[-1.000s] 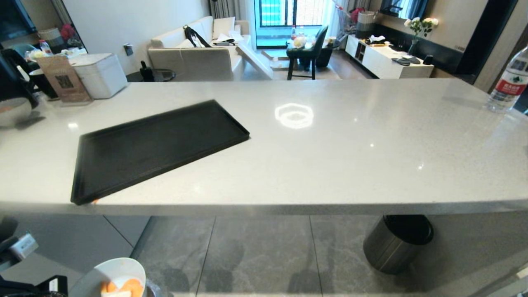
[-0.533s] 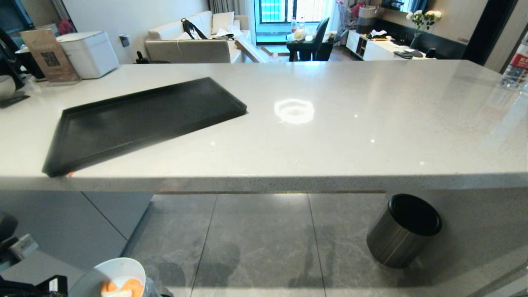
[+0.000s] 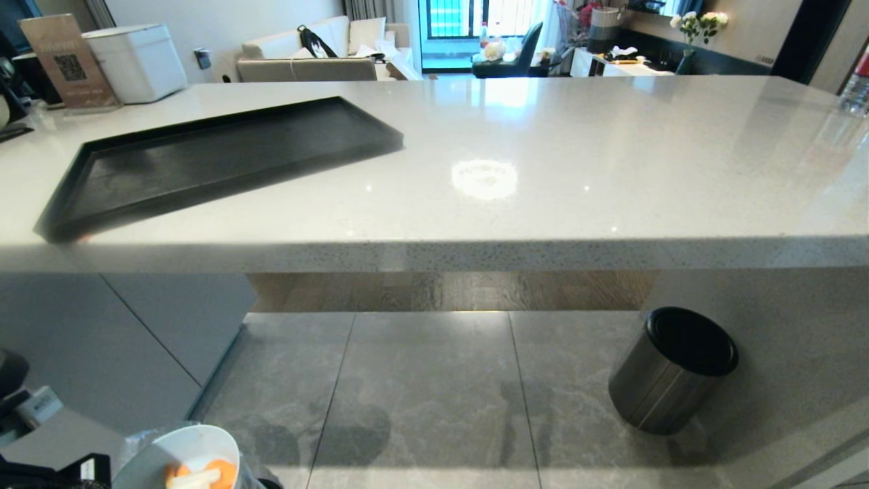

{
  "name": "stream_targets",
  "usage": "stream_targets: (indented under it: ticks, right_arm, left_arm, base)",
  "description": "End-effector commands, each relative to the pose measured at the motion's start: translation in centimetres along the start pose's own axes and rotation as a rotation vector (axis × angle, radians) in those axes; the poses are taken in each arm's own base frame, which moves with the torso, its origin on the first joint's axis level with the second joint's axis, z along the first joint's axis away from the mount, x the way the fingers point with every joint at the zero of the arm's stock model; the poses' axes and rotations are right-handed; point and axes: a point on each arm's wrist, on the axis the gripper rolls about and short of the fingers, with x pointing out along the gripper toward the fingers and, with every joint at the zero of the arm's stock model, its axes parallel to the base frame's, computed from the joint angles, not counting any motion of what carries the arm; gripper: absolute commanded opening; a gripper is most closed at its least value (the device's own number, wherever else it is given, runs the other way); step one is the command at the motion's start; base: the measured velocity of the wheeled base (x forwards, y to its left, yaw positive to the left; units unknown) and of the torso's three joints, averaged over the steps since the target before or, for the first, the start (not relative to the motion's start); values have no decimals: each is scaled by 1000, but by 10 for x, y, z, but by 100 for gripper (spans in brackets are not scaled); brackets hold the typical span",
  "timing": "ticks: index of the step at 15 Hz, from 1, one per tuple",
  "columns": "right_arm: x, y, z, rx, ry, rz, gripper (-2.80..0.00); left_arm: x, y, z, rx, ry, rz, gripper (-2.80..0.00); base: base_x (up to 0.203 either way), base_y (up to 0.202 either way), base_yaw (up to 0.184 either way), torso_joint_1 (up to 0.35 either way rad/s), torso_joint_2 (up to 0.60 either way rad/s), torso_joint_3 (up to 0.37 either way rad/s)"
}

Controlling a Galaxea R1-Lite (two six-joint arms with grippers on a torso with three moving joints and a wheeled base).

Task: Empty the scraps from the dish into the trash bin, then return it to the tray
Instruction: Move the bowl over the trash can

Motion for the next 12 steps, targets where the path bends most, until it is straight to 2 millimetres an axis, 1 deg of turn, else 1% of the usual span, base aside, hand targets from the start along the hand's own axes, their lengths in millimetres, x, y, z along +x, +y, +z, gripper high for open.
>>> stream_targets:
  ticks: [1,7,9,12]
  right_arm:
    - [0,0,0,1,1,0,-280]
    - [0,0,0,1,-1,0,-280]
    - [0,0,0,1,-1,0,-280]
    - [0,0,0,1,0,0,-280]
  left_arm:
    - [0,0,0,-3,3,0,-280]
    - [-1,0,0,-7,-2,2,-280]
    - [-1,0,0,-7,-2,0,-280]
    - [-2,1,-1,-11,-8,-2,-280]
  base:
    - [0,0,0,0,0,0]
    - [0,0,0,0,0,0]
    - [0,0,0,22,131,137]
    - [0,0,0,10,39,47]
